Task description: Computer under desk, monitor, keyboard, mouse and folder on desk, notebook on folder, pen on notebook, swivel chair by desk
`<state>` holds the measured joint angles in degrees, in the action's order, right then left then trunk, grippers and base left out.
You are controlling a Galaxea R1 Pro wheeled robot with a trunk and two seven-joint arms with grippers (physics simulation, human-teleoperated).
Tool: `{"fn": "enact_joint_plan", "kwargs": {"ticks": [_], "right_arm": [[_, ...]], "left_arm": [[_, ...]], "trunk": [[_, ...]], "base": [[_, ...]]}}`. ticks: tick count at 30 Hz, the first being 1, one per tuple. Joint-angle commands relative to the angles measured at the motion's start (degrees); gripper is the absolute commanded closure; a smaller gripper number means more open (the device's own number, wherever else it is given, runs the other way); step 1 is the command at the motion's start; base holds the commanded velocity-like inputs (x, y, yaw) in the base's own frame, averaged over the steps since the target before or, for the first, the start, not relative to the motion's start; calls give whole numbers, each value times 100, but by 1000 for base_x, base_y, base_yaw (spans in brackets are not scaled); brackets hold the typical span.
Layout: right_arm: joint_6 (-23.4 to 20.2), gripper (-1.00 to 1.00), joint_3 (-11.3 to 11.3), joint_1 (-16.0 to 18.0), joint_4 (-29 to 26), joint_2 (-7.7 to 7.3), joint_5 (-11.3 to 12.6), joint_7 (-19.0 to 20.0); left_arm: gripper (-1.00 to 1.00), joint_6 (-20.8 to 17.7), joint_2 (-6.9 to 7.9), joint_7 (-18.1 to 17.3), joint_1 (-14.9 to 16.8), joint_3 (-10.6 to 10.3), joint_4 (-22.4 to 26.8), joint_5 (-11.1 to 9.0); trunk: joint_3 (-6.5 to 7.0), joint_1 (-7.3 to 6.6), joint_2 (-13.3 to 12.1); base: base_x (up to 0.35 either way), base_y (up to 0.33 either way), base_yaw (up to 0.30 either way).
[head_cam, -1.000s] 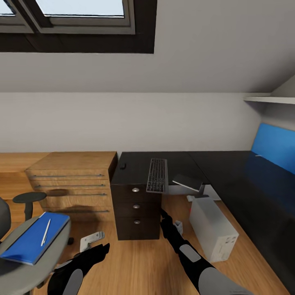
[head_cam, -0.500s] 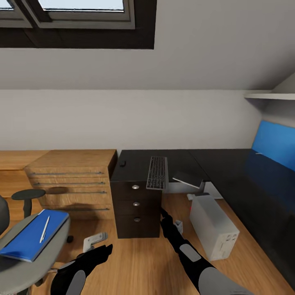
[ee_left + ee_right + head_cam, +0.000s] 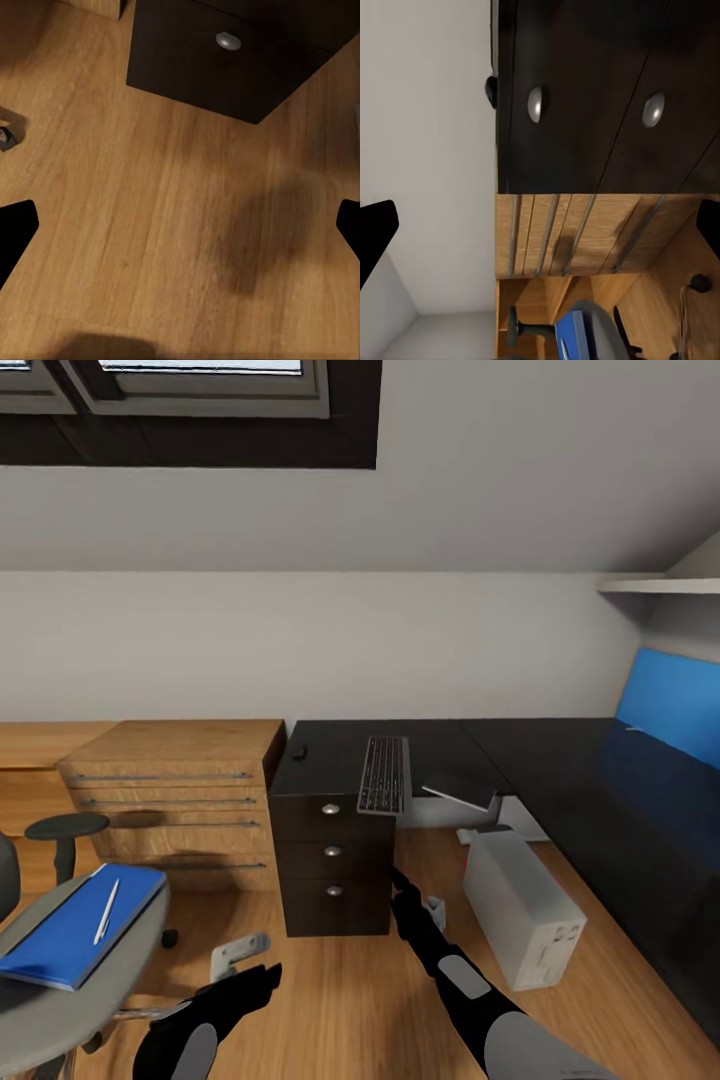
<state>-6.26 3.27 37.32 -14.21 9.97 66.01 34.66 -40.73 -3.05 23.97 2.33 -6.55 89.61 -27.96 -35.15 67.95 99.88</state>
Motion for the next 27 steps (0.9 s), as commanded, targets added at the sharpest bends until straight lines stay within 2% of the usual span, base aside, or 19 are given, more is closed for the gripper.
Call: {"fn": "enact_joint_plan", "kwargs": {"ticks": [1, 3, 12, 20, 27], "right_arm": [[-55, -100, 33, 4, 0, 3, 35, 20], [-41, -100, 31, 4, -2, 3, 29, 16], [-18, -100, 55, 4, -241, 3, 45, 36], [-12, -100, 37, 4, -331, 3, 11, 222], [-36, -100, 33, 4, -328, 3, 9, 212]], "left_arm": [[-100, -11, -1, 56, 4, -4, 5, -60], [-100, -11, -5, 56, 4, -4, -11, -60], [-100, -4, -12, 29, 4, -12, -266, -57], [-100, 4, -11, 13, 4, -13, -317, -52], [-100, 4, -11, 12, 4, -13, -321, -51]], "trunk": [[-24, 22, 45], [-60, 66, 125], [-60, 66, 125], [-60, 66, 125], [-60, 66, 125]], "base": [[0, 0, 0], [0, 0, 0], [9, 0, 0], [208, 0, 0], [142, 0, 0]]}}
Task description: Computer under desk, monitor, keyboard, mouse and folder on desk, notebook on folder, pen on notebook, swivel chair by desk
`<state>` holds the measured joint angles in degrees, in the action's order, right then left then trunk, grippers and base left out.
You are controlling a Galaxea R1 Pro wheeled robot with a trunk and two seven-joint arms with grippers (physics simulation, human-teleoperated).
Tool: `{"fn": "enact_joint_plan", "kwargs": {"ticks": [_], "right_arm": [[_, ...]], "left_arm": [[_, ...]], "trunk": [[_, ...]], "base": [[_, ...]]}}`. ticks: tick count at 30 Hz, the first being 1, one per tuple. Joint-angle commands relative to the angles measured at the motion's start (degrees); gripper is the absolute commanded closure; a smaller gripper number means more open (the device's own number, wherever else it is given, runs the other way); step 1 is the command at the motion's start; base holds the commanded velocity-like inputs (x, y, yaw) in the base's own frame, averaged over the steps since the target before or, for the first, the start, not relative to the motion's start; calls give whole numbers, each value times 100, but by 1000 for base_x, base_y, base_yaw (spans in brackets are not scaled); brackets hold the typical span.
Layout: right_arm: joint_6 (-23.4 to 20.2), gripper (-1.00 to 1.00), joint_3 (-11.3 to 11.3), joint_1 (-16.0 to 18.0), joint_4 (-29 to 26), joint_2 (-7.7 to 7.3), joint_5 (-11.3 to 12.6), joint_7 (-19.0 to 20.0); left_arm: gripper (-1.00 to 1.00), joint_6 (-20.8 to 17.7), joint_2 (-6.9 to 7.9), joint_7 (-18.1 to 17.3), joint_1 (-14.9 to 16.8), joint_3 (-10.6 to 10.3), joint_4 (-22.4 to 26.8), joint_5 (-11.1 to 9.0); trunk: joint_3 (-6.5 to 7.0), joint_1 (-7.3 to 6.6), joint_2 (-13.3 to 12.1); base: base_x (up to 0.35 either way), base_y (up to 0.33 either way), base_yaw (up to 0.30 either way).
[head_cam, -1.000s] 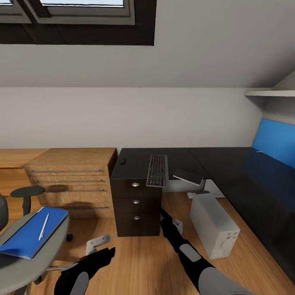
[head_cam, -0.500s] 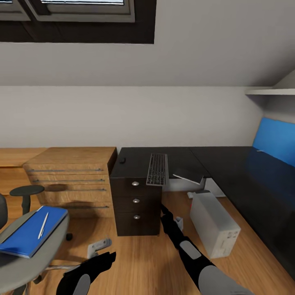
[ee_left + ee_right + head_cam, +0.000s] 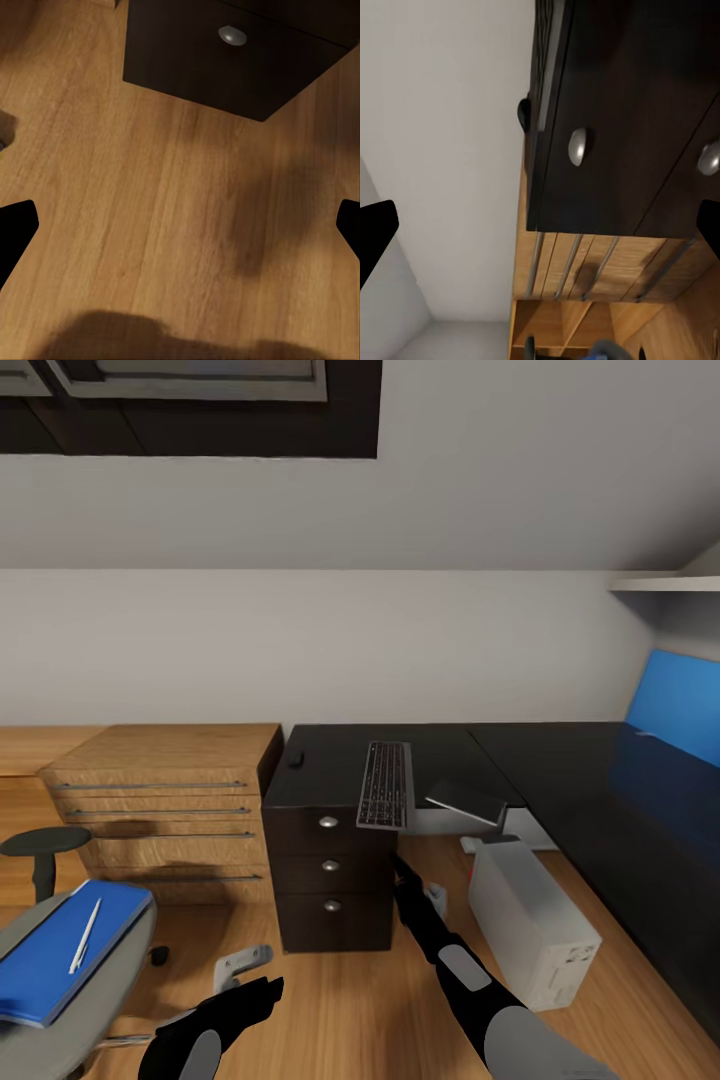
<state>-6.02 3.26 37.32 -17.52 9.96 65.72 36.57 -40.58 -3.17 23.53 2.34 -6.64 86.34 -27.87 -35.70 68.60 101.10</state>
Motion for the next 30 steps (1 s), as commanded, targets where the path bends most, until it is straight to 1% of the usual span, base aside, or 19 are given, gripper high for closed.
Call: {"fn": "enact_joint_plan", "kwargs": {"ticks": [1, 9, 30], "right_arm": [[-61, -100, 34, 4, 3, 4, 39, 19], [-70, -100, 34, 4, 10, 4, 45, -6], [-57, -100, 51, 4, 28, 4, 46, -79]], "left_arm": [[-100, -12, 0, 55, 4, -4, 6, -60], [-100, -12, 0, 55, 4, -4, 6, -60], [-100, 4, 0, 55, 4, -2, 6, -60]], "trunk": [[-6, 2, 3], [-6, 2, 3], [-6, 2, 3]], "base": [[157, 0, 0], [70, 0, 0], [161, 0, 0]]}}
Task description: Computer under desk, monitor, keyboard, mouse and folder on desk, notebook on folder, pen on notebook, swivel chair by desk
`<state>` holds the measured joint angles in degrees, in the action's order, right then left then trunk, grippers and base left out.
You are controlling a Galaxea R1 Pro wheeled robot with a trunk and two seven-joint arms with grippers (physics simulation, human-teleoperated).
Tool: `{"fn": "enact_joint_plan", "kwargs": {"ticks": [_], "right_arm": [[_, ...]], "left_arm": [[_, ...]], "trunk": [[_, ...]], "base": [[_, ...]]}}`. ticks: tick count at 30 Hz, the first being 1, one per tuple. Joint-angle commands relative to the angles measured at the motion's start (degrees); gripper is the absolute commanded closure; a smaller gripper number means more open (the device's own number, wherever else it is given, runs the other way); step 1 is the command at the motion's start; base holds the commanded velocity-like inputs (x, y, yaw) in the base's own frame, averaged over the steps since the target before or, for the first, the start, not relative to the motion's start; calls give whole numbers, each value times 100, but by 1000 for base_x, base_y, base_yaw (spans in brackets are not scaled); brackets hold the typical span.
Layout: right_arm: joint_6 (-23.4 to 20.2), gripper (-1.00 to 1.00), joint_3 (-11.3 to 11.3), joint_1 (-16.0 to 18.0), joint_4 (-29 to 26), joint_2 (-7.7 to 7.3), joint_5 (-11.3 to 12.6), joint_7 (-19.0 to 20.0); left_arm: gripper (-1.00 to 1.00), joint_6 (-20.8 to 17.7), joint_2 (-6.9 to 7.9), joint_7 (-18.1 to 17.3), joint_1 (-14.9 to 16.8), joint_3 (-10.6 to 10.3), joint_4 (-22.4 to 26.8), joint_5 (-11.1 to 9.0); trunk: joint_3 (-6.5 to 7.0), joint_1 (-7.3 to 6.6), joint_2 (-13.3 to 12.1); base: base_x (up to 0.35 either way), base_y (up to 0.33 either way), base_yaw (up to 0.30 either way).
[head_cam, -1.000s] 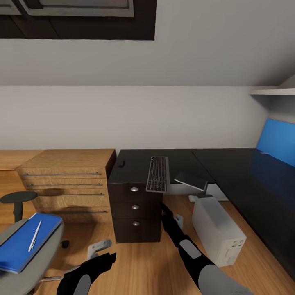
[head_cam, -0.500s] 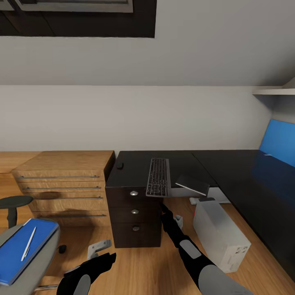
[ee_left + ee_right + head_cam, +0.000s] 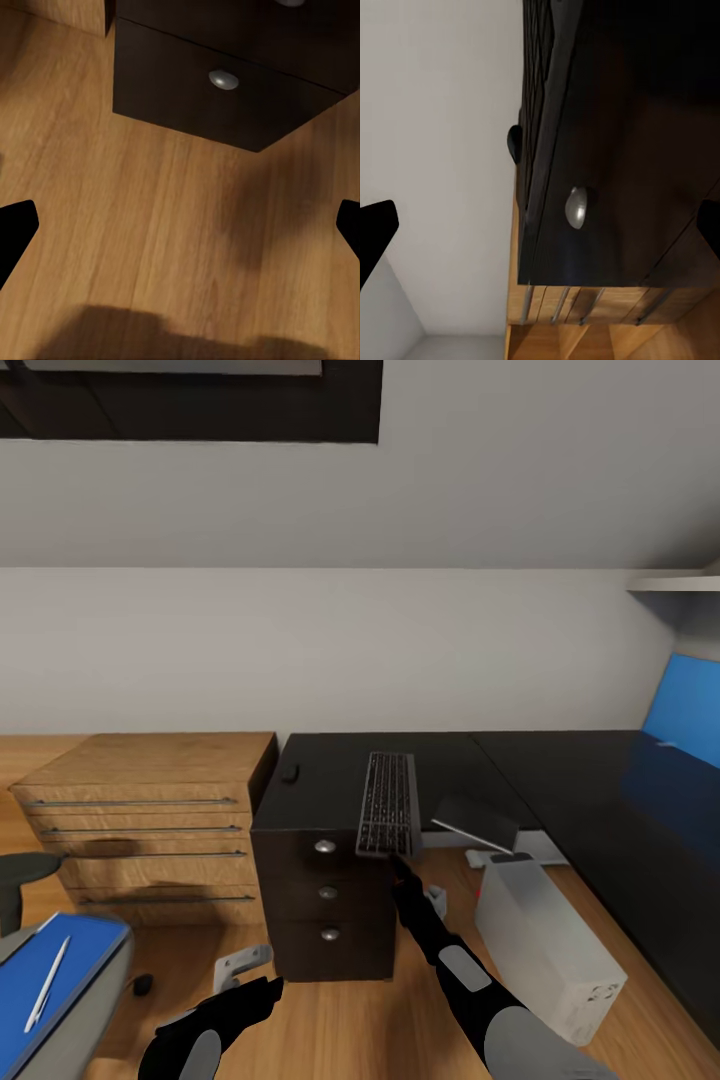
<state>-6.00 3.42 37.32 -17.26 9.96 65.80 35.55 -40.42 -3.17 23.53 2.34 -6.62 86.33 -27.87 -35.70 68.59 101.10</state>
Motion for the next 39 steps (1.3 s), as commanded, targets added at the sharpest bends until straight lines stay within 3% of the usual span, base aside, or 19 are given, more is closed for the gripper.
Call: {"fn": "enact_joint_plan", "kwargs": {"ticks": [1, 39], "right_arm": [[-60, -100, 35, 4, 3, 4, 37, 22], [-60, -100, 45, 4, 6, 4, 55, -210]], "left_arm": [[-100, -13, 0, 55, 4, -5, 6, -60], [-100, -18, 2, 55, 4, 2, 6, -67]], "trunk": [[-6, 2, 3], [-6, 2, 3]], "base": [[202, 0, 0], [61, 1, 0]]}}
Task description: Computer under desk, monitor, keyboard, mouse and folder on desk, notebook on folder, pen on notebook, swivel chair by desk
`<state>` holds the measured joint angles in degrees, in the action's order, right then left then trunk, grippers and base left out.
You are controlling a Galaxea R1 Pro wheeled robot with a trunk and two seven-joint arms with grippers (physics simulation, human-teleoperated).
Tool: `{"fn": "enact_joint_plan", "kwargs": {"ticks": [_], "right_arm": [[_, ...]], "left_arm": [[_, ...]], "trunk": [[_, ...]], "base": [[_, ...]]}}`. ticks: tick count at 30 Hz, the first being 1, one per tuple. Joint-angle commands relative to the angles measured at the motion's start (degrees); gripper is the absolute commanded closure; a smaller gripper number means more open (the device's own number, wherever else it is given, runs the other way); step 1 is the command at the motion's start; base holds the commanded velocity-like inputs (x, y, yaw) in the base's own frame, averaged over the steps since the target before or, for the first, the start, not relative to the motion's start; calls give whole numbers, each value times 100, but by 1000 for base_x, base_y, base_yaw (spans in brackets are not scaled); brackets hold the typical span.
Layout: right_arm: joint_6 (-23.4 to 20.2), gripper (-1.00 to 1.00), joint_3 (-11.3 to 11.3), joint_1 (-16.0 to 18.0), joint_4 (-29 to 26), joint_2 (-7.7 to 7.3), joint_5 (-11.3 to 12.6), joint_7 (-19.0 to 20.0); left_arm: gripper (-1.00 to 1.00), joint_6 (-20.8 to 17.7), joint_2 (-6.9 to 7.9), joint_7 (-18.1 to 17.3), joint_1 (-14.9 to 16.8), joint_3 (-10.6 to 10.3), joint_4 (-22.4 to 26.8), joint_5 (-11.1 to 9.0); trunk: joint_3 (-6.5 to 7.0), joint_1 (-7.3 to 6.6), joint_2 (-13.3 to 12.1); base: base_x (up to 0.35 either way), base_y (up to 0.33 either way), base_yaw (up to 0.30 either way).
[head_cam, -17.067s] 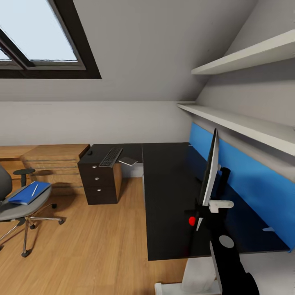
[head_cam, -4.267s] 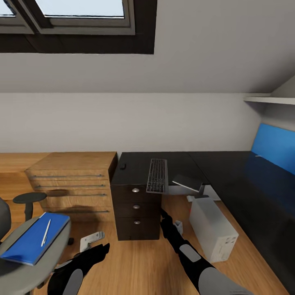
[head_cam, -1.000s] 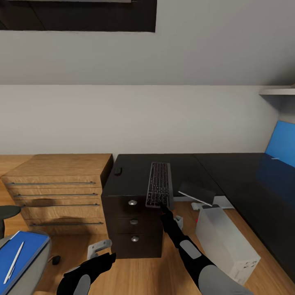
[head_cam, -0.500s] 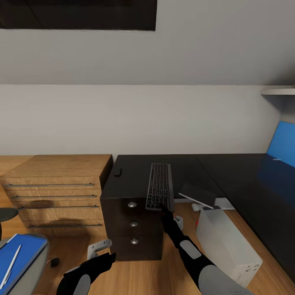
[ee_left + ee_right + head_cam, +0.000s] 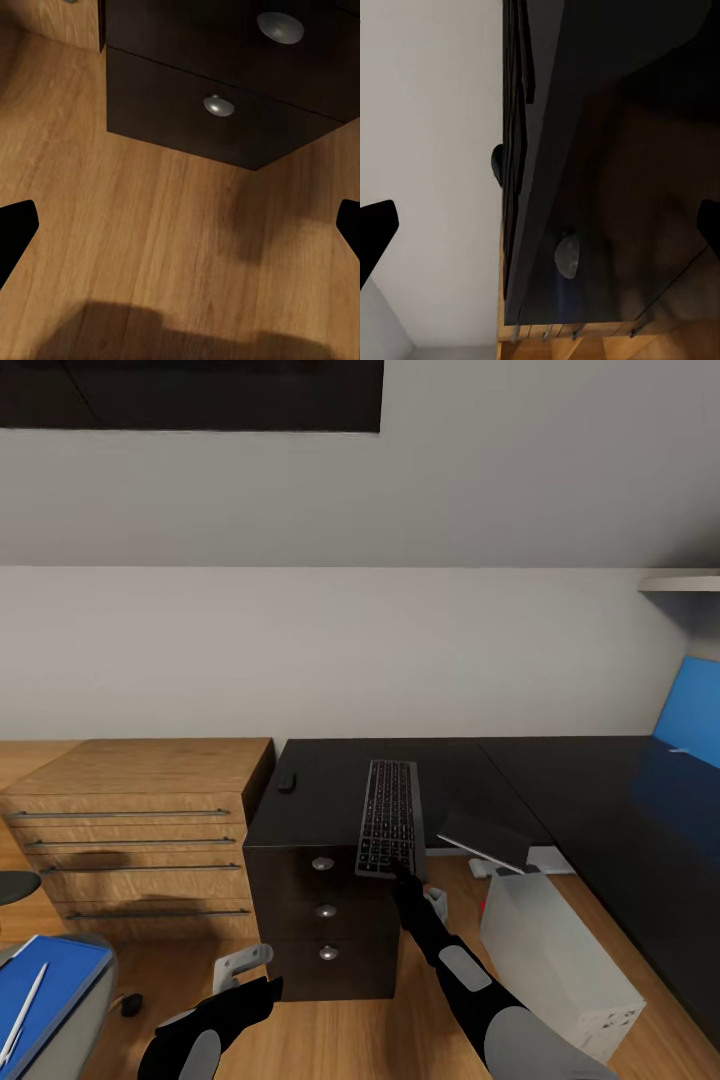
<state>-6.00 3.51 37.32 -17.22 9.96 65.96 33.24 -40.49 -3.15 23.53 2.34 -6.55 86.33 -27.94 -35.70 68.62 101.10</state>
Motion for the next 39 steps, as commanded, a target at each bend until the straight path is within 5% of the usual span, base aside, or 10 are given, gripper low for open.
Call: {"fn": "enact_joint_plan", "kwargs": {"ticks": [1, 20, 21, 31, 39], "right_arm": [[-59, -100, 34, 4, 2, 4, 38, 22], [-56, -100, 27, 4, -16, 4, 22, 17], [-57, 100, 27, 4, -16, 4, 22, 17], [-51, 100, 18, 4, -18, 4, 13, 24], [-42, 100, 9, 2, -138, 4, 13, 100]], "left_arm": [[-100, -12, 0, 55, 4, -4, 6, -61], [-100, -12, -1, 55, 4, -12, -50, -61], [-100, -12, -1, 55, 4, -13, -52, -62], [-100, -12, -1, 55, 4, -13, -55, -61], [-100, 6, -1, 82, 4, -13, -51, -46]], "trunk": [[-6, -1, 3], [-6, -1, 3], [-6, -1, 3], [-6, -1, 3], [138, -176, -318]], "base": [[0, 0, 0], [34, 0, 0], [3, 0, 0], [0, 0, 0], [0, 0, 0]]}}
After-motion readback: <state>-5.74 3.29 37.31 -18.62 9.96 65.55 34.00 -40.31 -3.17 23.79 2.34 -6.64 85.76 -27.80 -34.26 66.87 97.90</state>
